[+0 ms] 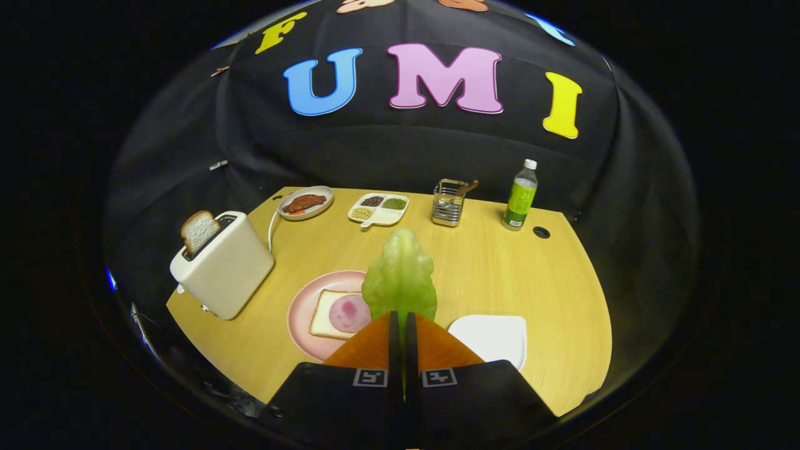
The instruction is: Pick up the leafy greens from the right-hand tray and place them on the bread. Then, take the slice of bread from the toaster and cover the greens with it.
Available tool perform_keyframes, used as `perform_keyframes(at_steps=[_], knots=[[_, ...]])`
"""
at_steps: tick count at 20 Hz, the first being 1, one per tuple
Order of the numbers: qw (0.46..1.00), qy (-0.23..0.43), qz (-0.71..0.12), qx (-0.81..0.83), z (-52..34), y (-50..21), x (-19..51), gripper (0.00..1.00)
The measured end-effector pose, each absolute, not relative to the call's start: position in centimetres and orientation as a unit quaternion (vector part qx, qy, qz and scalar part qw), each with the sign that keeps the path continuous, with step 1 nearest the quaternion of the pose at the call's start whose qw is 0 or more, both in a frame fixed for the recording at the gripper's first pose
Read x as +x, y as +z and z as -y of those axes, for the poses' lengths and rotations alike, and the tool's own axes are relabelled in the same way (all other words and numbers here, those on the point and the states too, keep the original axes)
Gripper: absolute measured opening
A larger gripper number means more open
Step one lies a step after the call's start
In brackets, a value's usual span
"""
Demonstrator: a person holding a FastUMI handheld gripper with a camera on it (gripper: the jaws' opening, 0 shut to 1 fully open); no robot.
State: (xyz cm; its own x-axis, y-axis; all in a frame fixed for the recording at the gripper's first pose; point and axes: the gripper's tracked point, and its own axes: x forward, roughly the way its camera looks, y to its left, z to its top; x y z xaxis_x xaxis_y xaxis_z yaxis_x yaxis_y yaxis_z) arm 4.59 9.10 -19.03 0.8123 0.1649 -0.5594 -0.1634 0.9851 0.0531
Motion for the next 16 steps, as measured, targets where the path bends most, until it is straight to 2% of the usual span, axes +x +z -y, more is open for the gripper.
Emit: perform_keyframes(at_steps=[16], knots=[[0.932,0.132,-0.337,0.016,-18.5,-24.4,7.3,0.05]])
